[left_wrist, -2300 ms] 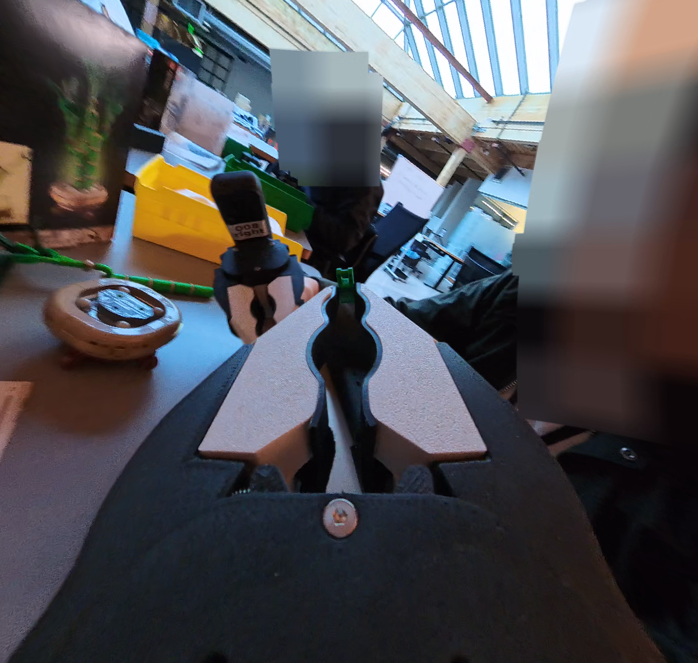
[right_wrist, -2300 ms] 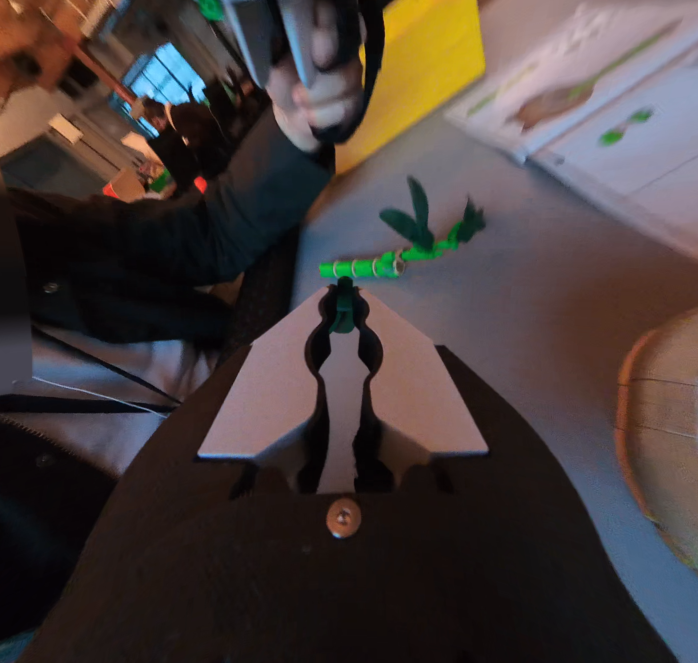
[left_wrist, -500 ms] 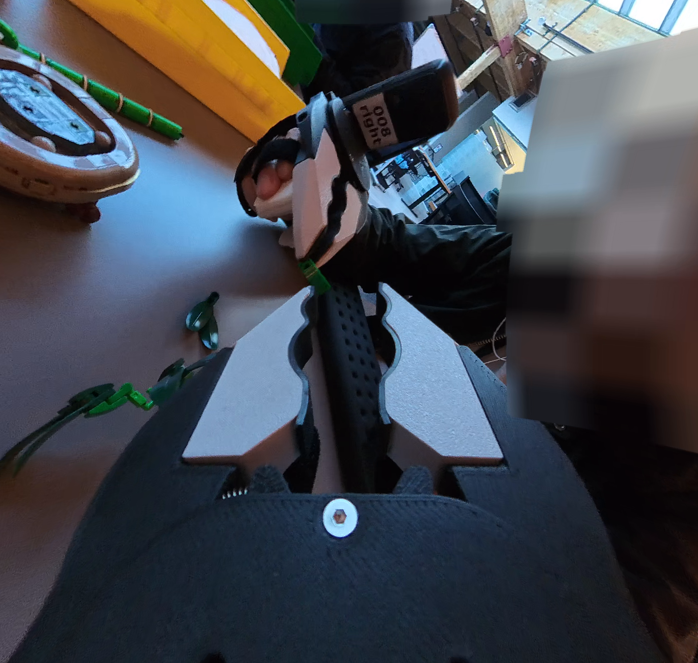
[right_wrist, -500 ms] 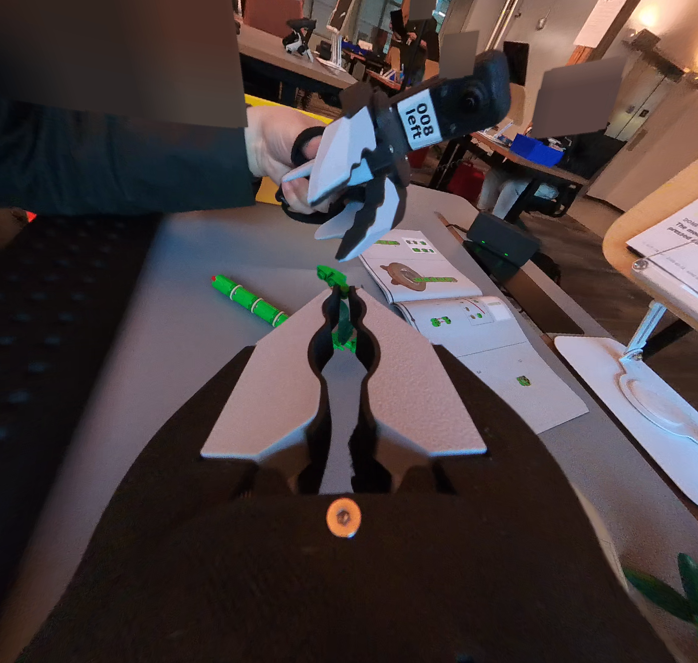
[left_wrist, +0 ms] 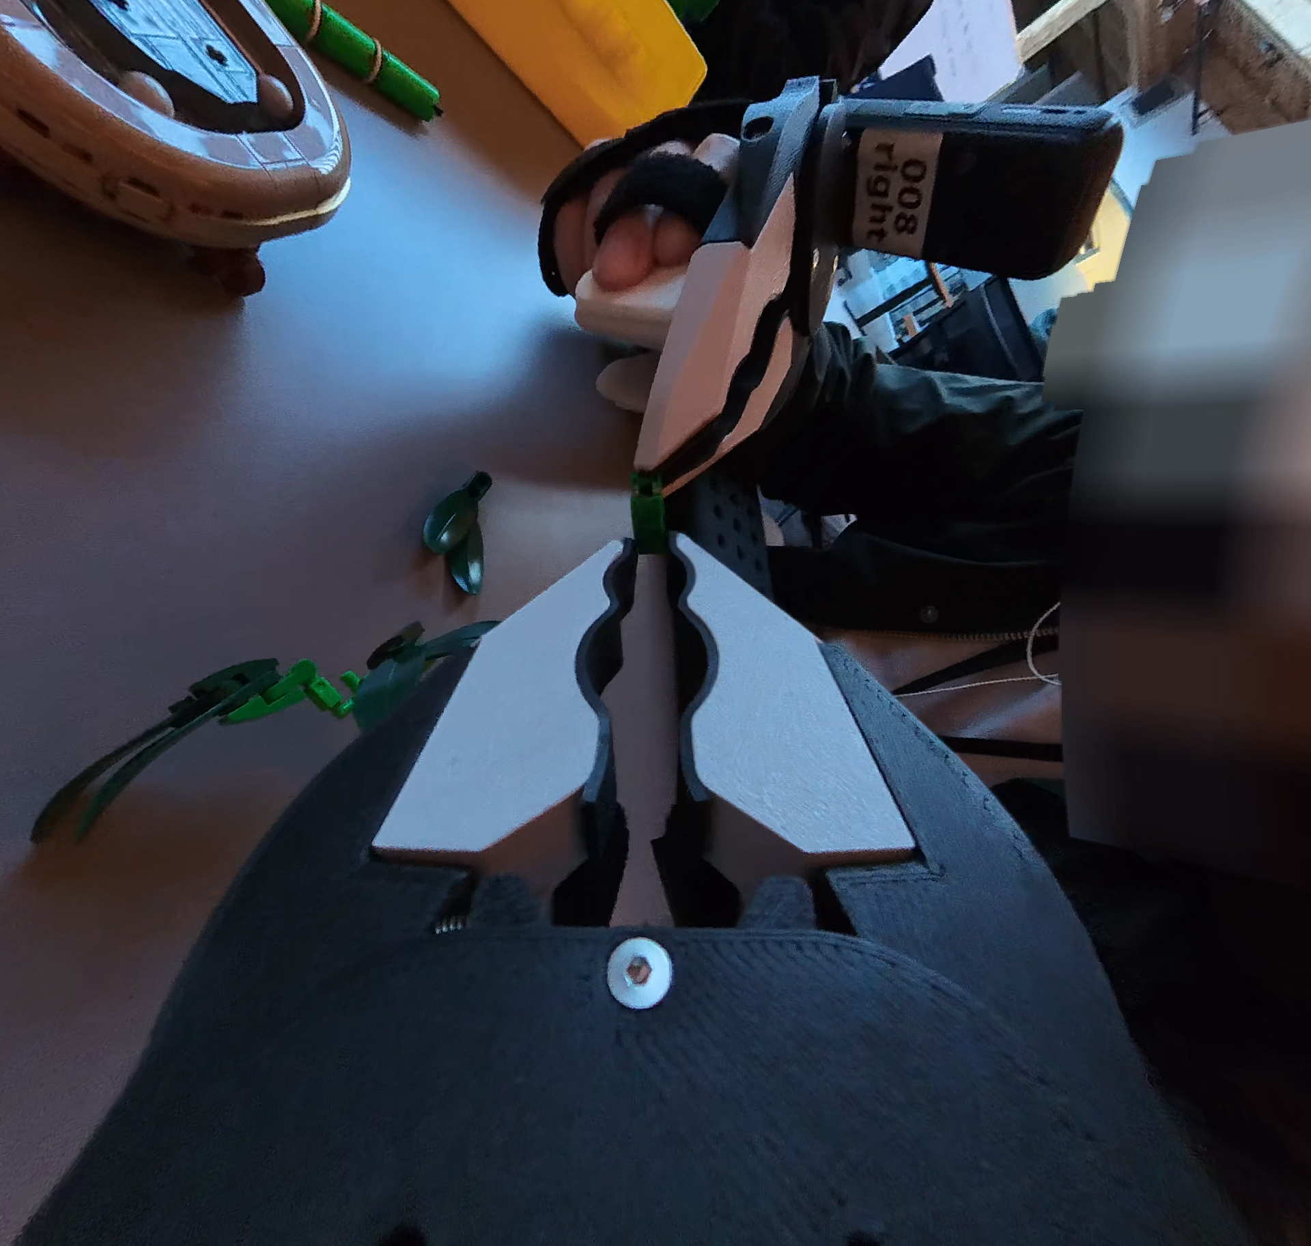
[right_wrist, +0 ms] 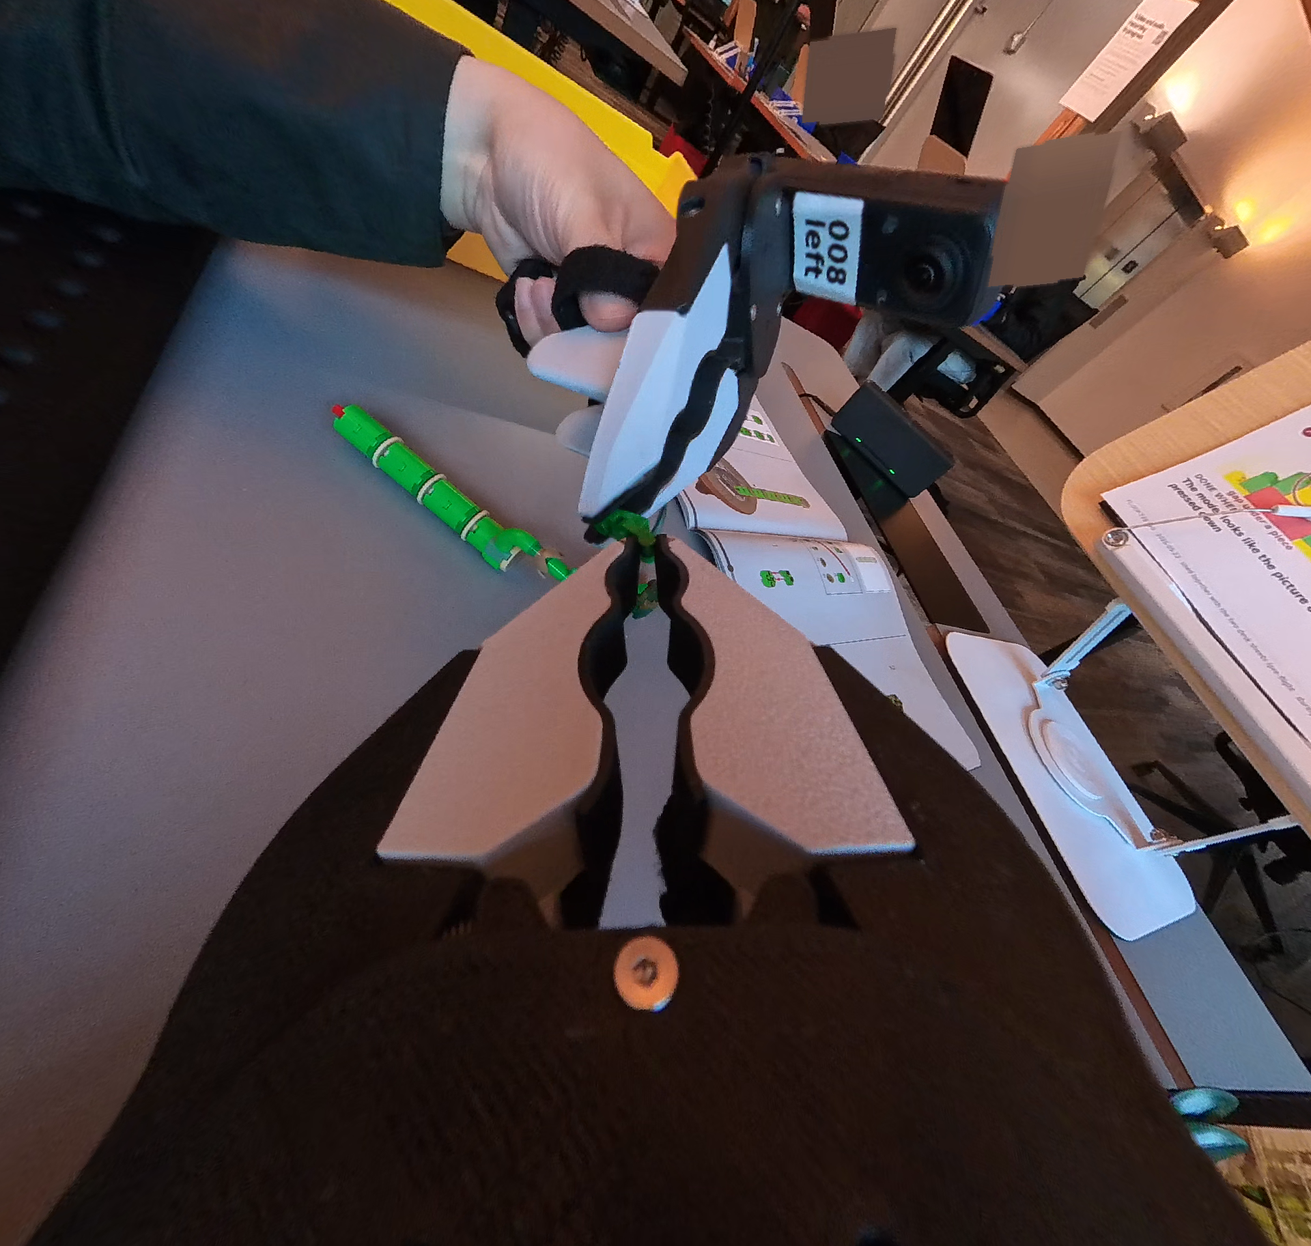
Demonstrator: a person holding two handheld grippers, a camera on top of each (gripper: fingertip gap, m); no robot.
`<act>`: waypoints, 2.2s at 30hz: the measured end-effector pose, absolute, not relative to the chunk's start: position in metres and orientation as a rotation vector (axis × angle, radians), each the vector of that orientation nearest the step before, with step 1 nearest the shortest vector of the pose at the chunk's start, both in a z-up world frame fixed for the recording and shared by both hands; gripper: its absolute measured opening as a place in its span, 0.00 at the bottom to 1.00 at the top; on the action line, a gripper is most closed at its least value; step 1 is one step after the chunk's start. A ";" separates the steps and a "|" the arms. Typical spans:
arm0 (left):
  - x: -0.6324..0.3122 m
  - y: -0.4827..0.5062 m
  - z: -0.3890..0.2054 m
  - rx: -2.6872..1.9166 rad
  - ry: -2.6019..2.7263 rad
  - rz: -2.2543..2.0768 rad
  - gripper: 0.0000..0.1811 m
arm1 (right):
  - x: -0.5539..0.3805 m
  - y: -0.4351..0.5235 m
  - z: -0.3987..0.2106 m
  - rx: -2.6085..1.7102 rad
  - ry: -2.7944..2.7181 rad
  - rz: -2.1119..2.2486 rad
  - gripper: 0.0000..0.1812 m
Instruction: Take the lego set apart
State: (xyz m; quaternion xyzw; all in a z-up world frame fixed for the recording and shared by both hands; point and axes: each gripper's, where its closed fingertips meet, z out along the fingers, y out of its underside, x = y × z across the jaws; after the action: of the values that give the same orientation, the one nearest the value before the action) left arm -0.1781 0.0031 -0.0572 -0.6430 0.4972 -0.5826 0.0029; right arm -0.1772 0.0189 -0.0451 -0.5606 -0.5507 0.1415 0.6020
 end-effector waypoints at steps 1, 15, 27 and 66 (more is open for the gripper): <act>-0.177 0.005 -0.058 -2.005 1.566 -1.797 0.03 | -0.177 0.020 -0.045 -1.299 -1.271 0.322 0.02; -0.164 0.019 -0.032 -1.661 1.572 -1.468 0.03 | -0.167 0.030 -0.014 -1.585 -0.669 1.390 0.13; -0.162 0.014 -0.030 -1.661 1.567 -1.509 0.03 | -0.170 0.025 -0.021 -1.593 -0.774 1.308 0.03; -0.160 0.002 -0.038 -1.385 1.721 -1.132 0.04 | -0.173 0.008 -0.042 -1.530 -1.113 0.984 0.04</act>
State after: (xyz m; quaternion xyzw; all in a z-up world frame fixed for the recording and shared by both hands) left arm -0.1603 0.0016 -0.0376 -0.5281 0.6559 -0.4315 0.3237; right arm -0.1734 0.0084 -0.0417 -0.6280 -0.4568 0.4039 0.4836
